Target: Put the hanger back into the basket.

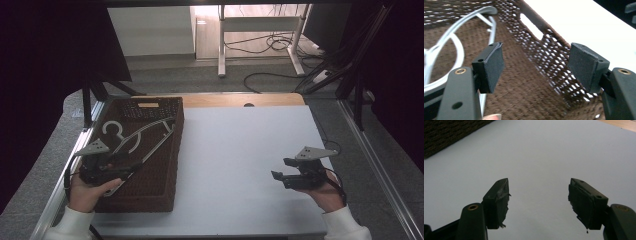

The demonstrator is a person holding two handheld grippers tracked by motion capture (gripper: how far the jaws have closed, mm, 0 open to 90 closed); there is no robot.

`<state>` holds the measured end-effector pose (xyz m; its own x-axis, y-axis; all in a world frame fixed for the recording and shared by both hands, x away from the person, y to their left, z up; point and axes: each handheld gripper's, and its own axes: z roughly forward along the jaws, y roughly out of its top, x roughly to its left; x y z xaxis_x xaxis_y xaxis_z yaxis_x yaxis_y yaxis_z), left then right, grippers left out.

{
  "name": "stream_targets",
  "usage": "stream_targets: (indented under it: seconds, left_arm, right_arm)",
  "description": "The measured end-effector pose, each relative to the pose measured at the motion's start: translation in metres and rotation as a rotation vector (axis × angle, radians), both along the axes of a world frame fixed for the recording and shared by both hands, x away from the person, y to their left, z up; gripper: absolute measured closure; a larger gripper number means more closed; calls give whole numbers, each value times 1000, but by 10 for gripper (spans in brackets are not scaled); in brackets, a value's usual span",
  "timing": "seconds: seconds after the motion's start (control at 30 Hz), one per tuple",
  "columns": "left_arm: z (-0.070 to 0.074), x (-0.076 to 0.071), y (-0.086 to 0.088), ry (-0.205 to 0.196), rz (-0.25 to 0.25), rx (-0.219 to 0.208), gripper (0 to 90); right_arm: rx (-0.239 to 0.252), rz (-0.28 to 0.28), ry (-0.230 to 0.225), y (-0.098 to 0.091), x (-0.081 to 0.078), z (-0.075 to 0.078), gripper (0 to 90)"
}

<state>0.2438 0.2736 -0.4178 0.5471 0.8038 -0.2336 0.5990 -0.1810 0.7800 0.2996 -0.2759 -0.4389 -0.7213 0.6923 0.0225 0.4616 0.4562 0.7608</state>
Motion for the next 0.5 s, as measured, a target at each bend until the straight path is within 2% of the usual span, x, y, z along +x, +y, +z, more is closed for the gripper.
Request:
stream_targets:
  seconds: [0.13,0.33,0.5]
  left_arm:
    - [-1,-5,-18,-8,-29,-11,282]
    - [-4,-12,-51,-11,-99,22,274]
    - [-7,-12,-62,-6,-126,23,273]
  right_arm:
    - [5,3,3,-1,0,-2,330]
    - [17,-3,11,0,0,-5,326]
    - [21,2,7,2,-2,-8,324]
